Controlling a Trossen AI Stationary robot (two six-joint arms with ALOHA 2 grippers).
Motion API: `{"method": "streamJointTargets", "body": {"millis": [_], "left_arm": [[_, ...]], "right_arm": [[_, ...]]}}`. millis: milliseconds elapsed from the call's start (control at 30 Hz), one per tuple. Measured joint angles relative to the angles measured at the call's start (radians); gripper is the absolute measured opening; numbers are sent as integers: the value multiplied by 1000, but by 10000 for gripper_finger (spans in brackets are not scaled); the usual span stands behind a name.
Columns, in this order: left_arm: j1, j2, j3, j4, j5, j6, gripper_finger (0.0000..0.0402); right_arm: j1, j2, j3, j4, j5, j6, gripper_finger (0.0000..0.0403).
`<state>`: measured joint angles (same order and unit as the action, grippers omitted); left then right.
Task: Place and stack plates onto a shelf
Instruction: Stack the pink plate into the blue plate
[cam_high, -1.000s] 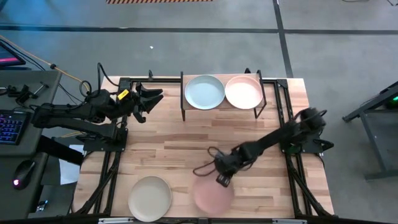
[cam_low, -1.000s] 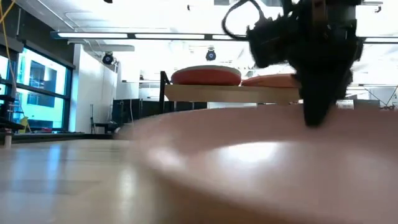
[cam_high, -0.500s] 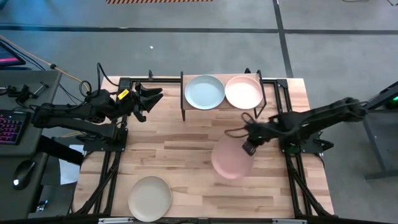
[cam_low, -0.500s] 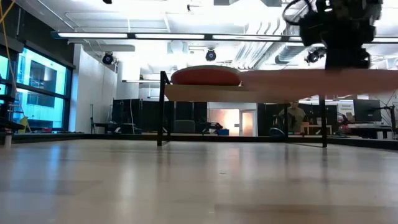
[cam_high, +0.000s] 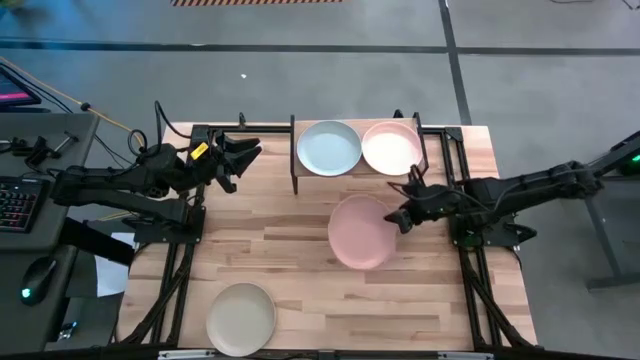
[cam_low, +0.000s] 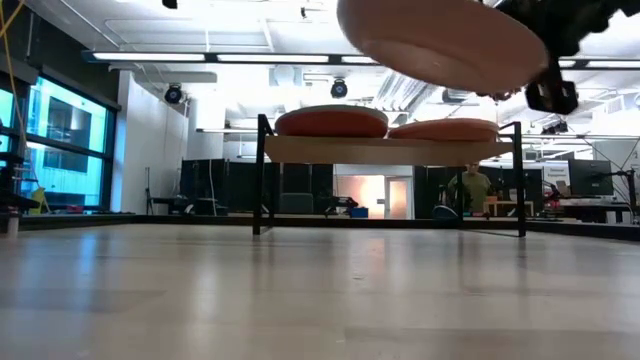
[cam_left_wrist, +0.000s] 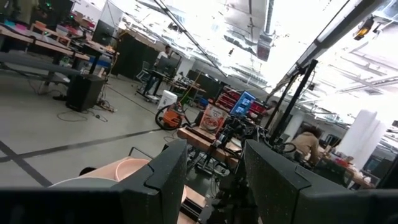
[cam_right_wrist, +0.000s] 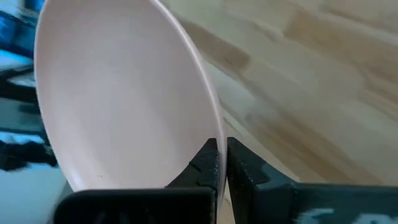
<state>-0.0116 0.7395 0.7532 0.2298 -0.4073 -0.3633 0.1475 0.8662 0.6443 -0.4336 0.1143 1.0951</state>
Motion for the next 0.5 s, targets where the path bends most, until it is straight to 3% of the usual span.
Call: {"method": "streamJointTargets", "body": {"millis": [300, 500], "left_arm": [[0, 0, 0, -2, -12, 15, 152], [0, 0, 0, -2, -24, 34, 152]], "right_arm": [[-45, 31, 20, -5, -19, -38, 0], [-45, 31, 22, 88, -6, -30, 0]]}}
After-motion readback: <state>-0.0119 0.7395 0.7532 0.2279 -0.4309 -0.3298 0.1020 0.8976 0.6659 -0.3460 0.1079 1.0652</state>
